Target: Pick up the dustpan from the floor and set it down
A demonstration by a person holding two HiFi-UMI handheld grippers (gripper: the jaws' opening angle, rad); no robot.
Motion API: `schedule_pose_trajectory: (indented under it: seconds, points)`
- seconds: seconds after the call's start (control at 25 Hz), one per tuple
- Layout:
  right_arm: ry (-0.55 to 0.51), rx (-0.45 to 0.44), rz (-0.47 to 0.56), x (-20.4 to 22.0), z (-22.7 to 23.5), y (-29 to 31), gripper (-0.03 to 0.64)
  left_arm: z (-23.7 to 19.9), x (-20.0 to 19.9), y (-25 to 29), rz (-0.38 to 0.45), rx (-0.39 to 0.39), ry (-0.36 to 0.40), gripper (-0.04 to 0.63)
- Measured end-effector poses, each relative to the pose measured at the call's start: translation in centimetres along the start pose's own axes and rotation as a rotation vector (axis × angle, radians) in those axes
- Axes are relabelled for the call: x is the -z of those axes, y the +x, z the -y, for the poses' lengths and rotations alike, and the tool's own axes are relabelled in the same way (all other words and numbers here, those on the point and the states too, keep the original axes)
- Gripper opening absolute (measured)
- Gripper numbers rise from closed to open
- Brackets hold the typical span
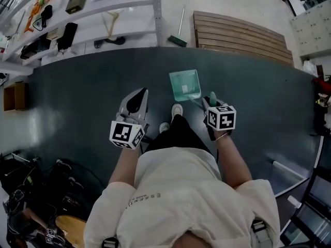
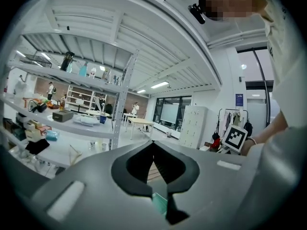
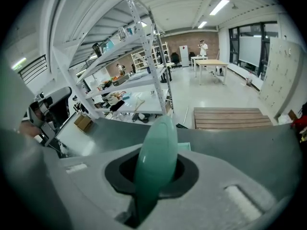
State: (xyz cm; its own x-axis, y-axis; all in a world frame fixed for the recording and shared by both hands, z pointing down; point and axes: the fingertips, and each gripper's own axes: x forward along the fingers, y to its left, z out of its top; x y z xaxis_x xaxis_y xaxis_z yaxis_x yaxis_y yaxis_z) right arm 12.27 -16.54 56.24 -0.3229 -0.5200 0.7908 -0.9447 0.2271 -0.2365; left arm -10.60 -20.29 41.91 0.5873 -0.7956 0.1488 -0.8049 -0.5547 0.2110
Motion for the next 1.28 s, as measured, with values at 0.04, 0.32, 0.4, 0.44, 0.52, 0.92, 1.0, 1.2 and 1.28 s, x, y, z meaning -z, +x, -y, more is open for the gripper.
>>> schedule_pose_trajectory:
  seconds: [0.04,0.32,0.4,0.44,0.52,0.92,1.0,1.2,1.28]
  points:
    - [0.001,-0.002,-0.001,0.4,-0.6,-0.1,0.029,-0.3,0.2,-0.7,0.000,-0.006,-0.007,0.017]
    - [0.020,-0.022,-0.002,1.2,-3.7,-0.1,0.029,-1.9,-0.2,-3.1,0.024,-0.003,-0.013,0.017]
    - [0.019,-0.034,-0.005,1.2,-4.2,-0.1,0.029,-1.9,-0.5,-3.3,0.032,-0.002,-0.020,0.017]
    - [0.019,-0.039,-0.006,1.1,-4.4,-0.1,0.029,-1.8,-0.5,-3.3,0.035,-0.001,-0.022,0.017]
    - [0.018,-0.047,-0.009,0.8,-4.7,0.1,0.031,-2.1,-0.5,-3.2,0.045,-0.003,-0.029,0.017]
    - [0.002,-0.078,-0.040,-2.5,-3.1,4.8,0.031,-4.9,0.3,0.8,0.035,-0.041,-0.074,0.017]
    - [-0.014,-0.091,-0.056,-3.7,-2.5,6.4,0.031,-5.8,0.1,2.3,0.043,-0.053,-0.089,0.017]
    - [-0.013,-0.097,-0.082,-7.1,0.5,10.1,0.032,-7.5,0.5,7.4,0.015,-0.069,-0.112,0.017]
    - [-0.009,-0.091,-0.091,-8.4,1.8,11.8,0.032,-8.2,1.0,9.5,0.003,-0.076,-0.124,0.017]
